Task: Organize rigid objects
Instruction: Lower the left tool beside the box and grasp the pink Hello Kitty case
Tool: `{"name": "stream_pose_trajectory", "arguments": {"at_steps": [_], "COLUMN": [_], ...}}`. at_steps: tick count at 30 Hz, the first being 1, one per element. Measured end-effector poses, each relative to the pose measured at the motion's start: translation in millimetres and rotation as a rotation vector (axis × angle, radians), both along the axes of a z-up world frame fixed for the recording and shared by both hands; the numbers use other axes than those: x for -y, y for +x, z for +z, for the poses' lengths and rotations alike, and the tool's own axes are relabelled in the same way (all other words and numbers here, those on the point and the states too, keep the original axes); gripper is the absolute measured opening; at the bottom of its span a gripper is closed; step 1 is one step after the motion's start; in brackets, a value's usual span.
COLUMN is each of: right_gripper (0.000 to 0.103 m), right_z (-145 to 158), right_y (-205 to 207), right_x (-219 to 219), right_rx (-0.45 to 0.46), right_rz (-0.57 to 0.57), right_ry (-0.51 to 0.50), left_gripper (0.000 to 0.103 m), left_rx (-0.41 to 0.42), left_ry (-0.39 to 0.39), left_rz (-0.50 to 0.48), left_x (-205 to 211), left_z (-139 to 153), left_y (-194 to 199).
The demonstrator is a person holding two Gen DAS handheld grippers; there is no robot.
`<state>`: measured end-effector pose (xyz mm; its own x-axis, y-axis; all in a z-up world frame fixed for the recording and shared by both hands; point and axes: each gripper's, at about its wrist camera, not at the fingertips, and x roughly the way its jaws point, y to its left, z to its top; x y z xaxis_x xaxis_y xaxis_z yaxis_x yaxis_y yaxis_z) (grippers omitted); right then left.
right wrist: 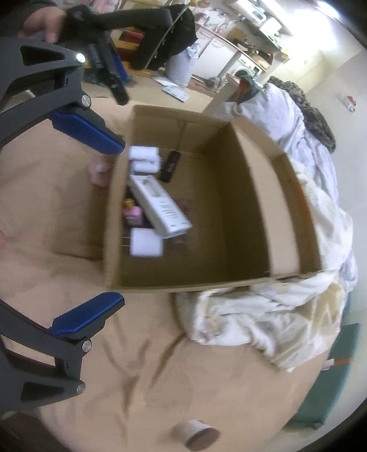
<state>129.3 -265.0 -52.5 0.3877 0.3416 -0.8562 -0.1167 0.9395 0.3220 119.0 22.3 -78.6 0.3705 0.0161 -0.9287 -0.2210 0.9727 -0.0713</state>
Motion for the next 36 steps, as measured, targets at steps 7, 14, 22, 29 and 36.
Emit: {"name": "stream_pose_trajectory", "arguments": {"at_steps": [7,14,22,29,36], "right_gripper": [0.103,0.103,0.103,0.103,0.103], "right_z": [-30.3,-42.2,-54.4,-57.2,-57.3], "right_y": [-10.4,1.0,6.7,12.3,12.4], "right_x": [-9.1,-12.5,-8.2,-6.7,-11.3], "right_rx": [-0.108,-0.140,-0.168,-0.170,-0.152], "right_rz": [0.024,0.007,-0.009,-0.019,-0.003], "right_ry": [0.000,-0.023,-0.060,-0.071,-0.120], "left_gripper": [0.094,0.094,0.094,0.086,0.047], "left_rx": [-0.052,-0.086,-0.179,-0.193,-0.196], "left_ry": [0.010,0.044,0.025,0.072,0.046], "left_rz": [-0.019,-0.196,-0.207,-0.199,-0.239], "left_x": [10.2,63.7,91.7,95.2,88.0], "left_z": [-20.7,-54.5,-94.0,-106.0,-109.9], "left_y": [5.4,17.4,26.1,32.2,29.1]}}
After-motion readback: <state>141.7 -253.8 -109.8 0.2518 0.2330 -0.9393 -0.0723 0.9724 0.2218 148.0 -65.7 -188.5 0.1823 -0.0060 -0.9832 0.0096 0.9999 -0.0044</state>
